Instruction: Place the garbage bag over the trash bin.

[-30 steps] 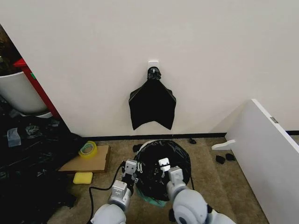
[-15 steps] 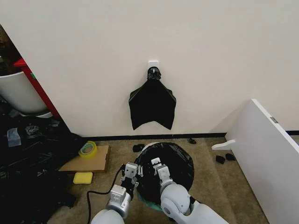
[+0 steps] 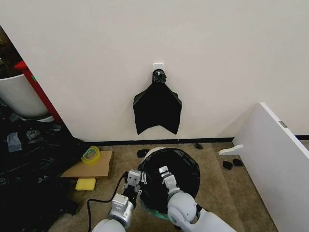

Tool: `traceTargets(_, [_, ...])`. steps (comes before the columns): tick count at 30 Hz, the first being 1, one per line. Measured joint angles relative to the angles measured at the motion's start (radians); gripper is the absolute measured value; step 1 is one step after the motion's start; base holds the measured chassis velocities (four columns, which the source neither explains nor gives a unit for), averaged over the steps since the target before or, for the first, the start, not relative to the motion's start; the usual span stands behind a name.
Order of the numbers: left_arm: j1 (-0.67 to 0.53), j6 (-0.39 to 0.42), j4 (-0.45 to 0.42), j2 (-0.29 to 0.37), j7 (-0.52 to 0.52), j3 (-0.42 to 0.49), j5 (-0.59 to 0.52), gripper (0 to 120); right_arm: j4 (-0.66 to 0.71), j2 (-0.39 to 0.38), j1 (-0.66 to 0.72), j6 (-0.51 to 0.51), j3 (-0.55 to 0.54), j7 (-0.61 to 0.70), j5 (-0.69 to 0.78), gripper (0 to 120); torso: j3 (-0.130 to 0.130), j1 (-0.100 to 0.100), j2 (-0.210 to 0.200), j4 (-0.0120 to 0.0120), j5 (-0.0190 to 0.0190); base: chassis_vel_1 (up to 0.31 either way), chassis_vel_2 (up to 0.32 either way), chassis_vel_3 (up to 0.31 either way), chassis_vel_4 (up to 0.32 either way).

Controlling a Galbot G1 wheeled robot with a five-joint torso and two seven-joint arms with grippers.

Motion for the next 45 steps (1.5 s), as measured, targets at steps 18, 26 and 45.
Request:
traceTargets(18, [0.02, -0.011, -0.025, 0.009, 0.014, 0.004, 0.038, 1, -0.012, 0.019, 0.014, -0.002, 0.006, 0.017, -0.031, 0, 0.0, 0.0, 0.0, 0.0003, 0.0, 0.0, 0.0, 0.0, 0.0])
traceTargets(26, [0.02, -0.011, -0.025, 0.003, 0.018, -0.004, 0.037, 1, -0.034, -0.013, -0.013, 0.006, 0.001, 0.02, -0.043, 0, 0.0, 0.0, 0.0, -0.0004, -0.0001, 0.0, 0.0, 0.0, 0.0])
traceTargets(45, [0.044, -0.027, -0.023, -0.005, 0.027, 0.007, 0.067, 1, -0.018, -0.009, -0.014, -0.01, -0.008, 0.004, -0.049, 0, 0.0, 0.0, 0.0, -0.0001, 0.0, 0.0, 0.0, 0.0, 0.0])
